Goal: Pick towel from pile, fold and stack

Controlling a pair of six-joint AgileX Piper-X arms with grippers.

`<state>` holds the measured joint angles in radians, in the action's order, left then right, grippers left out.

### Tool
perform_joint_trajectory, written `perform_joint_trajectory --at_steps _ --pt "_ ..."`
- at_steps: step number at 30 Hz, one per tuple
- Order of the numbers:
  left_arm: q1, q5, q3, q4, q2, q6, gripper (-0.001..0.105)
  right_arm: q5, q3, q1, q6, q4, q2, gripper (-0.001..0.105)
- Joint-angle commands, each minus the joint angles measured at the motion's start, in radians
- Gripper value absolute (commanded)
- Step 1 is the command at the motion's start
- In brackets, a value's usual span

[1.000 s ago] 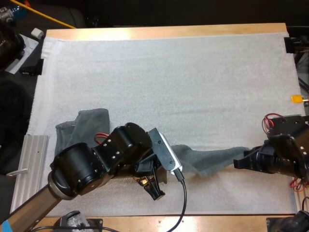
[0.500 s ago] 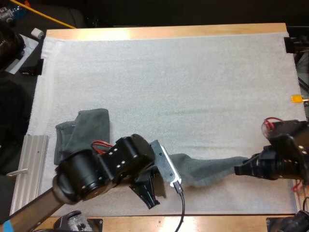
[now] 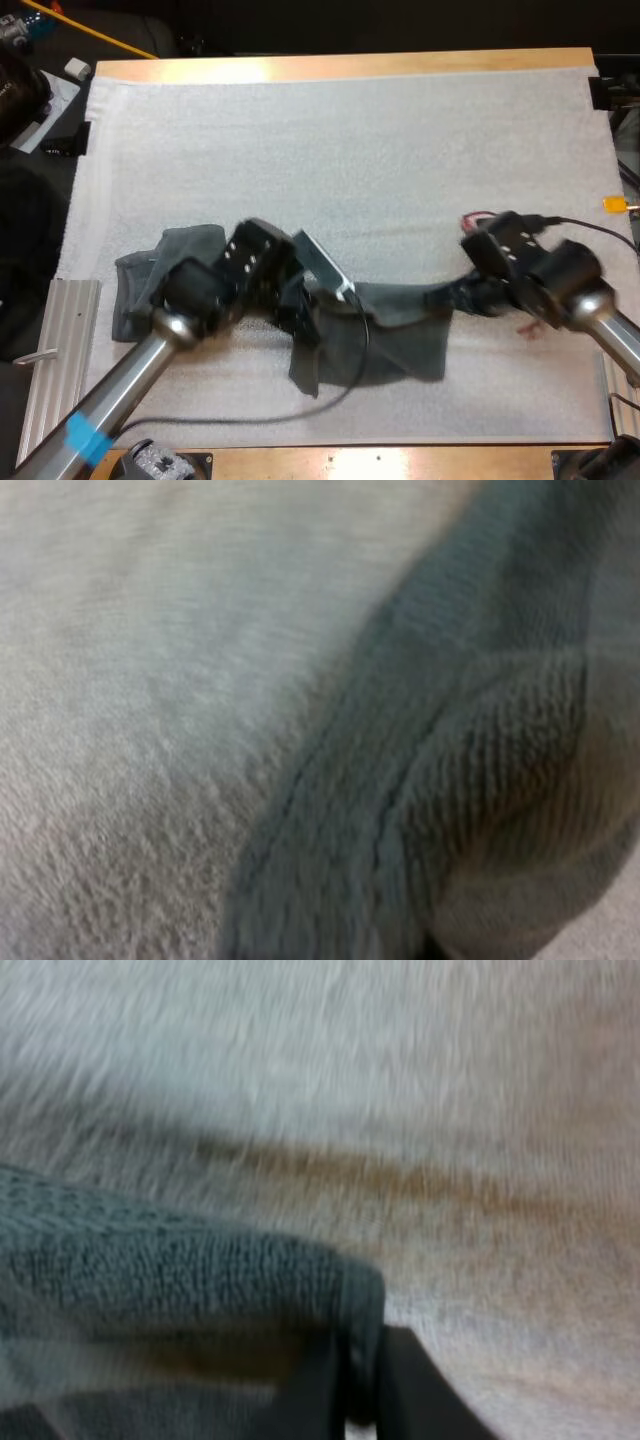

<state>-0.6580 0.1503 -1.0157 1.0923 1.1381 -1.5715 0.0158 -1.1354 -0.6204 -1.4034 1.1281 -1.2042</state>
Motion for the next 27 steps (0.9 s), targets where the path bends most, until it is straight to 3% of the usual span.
perform_joint_trajectory --at_steps 1,6,12,18,27 --pt "0.116 0.113 0.015 -0.101 0.076 0.027 0.000 0.025 -0.005 0.002 0.025 -0.111 -0.107 0.000" --pt "0.216 0.226 0.005 -0.181 0.213 0.046 0.000 0.032 -0.003 0.030 0.068 -0.234 -0.213 0.000" --pt "0.290 0.273 0.006 -0.262 0.337 0.046 0.000 0.029 -0.002 0.114 0.131 -0.346 -0.302 0.000" --pt "0.307 0.280 0.011 -0.304 0.390 0.047 0.000 0.030 -0.004 0.160 0.172 -0.398 -0.327 0.000" --pt "0.317 0.165 0.007 -0.386 0.422 0.062 0.004 -0.013 -0.003 0.205 0.243 -0.532 -0.356 0.001"
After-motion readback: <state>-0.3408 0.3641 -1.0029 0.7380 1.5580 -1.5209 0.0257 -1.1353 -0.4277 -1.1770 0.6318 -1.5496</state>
